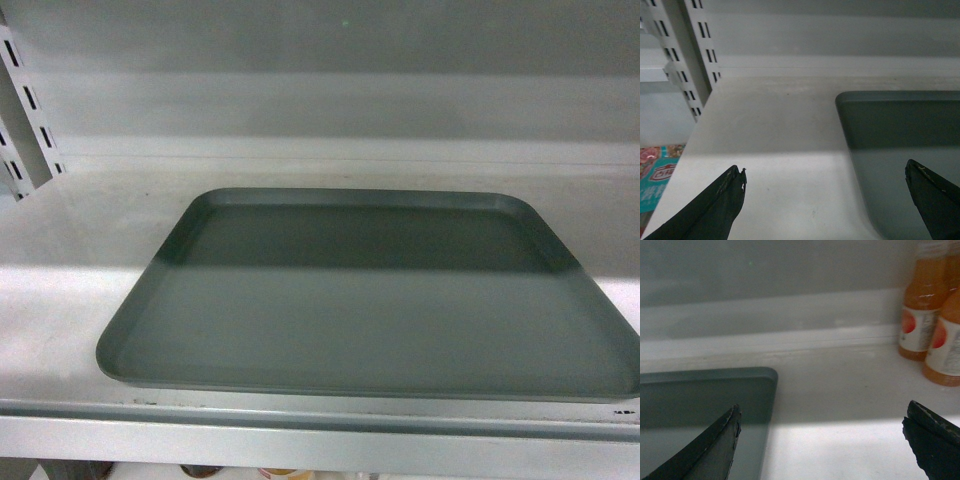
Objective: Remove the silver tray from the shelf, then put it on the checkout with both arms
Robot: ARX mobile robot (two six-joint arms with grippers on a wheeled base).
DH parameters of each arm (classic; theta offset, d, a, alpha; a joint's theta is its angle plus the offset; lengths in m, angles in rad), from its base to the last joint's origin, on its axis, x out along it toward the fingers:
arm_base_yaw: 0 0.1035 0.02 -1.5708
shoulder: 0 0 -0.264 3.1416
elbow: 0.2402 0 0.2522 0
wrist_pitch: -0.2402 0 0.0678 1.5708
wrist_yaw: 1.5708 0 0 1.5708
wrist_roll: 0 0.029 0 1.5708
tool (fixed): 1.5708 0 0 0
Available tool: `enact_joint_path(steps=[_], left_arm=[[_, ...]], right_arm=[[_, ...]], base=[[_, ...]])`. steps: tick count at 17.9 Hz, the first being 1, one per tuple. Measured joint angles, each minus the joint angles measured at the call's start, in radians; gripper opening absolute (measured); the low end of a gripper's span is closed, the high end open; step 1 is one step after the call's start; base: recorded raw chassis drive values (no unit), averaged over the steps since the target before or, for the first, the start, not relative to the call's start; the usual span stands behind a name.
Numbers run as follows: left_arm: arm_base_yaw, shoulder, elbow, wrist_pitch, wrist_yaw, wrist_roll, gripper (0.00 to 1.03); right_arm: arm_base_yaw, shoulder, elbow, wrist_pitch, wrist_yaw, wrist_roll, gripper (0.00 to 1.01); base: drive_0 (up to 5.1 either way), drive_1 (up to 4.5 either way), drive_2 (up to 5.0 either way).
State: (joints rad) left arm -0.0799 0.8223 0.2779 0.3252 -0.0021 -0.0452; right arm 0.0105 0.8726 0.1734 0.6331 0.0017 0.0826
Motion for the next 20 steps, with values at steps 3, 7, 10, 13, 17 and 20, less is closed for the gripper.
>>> enact_joint_path(steps=[3, 7, 10, 13, 17, 20], left_arm=[[-0.019, 0.247, 0.067, 0.128, 0.031, -0.003, 0.98], [-0.055, 0.529, 0.139, 0.233, 0.028, -0.004, 0.98], [-0.083, 0.676, 0.206, 0.275, 0.013, -0.004, 0.98], [-0.103, 0.763, 0.27, 0.27, -0.001, 0.0, 0.98], [-0.107, 0.821, 0.353, 0.258, -0.006, 0.0, 0.98], [-0.107, 0.876, 0.381, 0.241, -0.01, 0.0, 0.98]], right_arm=[[0.049, 0.275, 0.077, 0.108, -0.046, -0.005, 0.98], [0.096, 0.568, 0.158, 0.223, -0.051, -0.005, 0.98], [0.109, 0.703, 0.227, 0.233, -0.049, 0.004, 0.98], [0.114, 0.768, 0.303, 0.198, -0.057, 0.007, 0.98], [0.113, 0.825, 0.391, 0.122, -0.061, 0.018, 0.98], [0.098, 0.881, 0.435, 0.076, -0.062, 0.026, 0.98]], base=[[0.2, 4.48, -4.2], [0.2, 4.48, -4.2], [0.2, 4.48, -4.2], [0.2, 4.48, -4.2], [0.2, 4.48, -4.2], [0.0, 0.0, 0.0]])
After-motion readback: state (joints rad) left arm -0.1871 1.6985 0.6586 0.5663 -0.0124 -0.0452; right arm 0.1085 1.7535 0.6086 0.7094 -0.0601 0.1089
